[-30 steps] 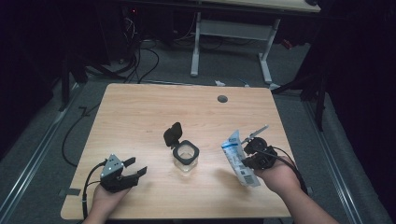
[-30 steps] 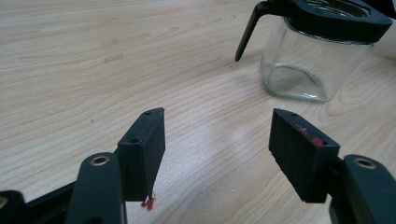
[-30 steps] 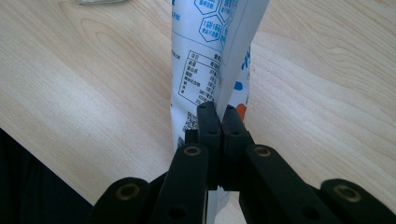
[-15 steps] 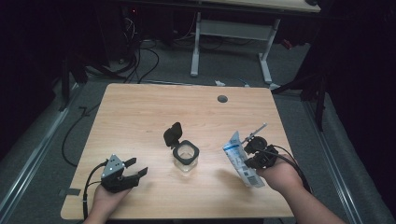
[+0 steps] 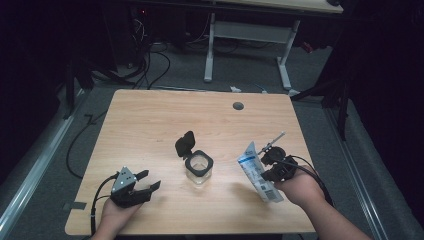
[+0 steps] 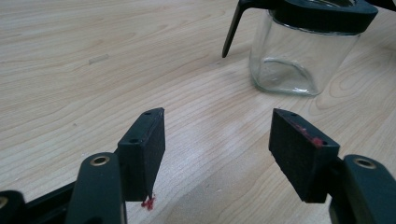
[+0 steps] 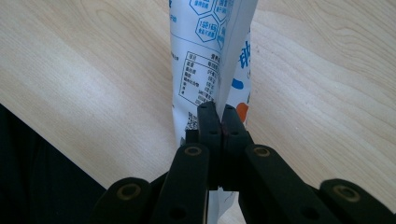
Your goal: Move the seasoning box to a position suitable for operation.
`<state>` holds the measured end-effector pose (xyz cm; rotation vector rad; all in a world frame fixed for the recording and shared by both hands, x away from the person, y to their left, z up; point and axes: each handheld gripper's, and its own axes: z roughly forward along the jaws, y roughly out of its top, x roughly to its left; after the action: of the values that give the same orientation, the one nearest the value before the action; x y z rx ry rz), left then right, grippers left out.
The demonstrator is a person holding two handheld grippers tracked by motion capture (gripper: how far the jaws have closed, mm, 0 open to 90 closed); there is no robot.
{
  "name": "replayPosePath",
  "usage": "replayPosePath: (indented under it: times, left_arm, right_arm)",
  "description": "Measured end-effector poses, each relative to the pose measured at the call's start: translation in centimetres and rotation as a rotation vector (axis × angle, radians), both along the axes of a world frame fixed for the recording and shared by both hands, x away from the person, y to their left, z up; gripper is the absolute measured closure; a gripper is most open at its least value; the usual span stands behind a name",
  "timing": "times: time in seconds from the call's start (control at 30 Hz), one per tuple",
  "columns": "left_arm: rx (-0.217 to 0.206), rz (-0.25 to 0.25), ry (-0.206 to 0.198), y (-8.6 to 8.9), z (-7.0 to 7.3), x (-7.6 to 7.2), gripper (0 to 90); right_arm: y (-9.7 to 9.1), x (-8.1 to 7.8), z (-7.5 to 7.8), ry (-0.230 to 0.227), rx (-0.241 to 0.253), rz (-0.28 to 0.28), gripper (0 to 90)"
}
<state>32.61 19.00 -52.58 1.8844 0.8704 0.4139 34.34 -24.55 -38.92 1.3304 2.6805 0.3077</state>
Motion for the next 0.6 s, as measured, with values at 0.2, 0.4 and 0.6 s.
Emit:
replayPosePath:
  times: [0.2, 0.4, 0.6]
  left_arm:
    - [-0.001, -0.011, -0.005, -0.2, 0.0, -0.1, 36.8]
    - [-0.006, -0.047, -0.026, -0.9, 0.2, -0.6, 36.8]
    - [-0.006, -0.117, -0.051, -3.3, 0.2, -1.7, 36.0]
  right_arm:
    - [0.2, -0.2, -0.1, 0.027, -0.002, -0.019, 90.0]
    - [0.3, 0.0, 0.5, 0.012, -0.006, 0.018, 90.0]
    - [0.8, -0.1, 1.1, 0.004, 0.008, 0.023, 90.0]
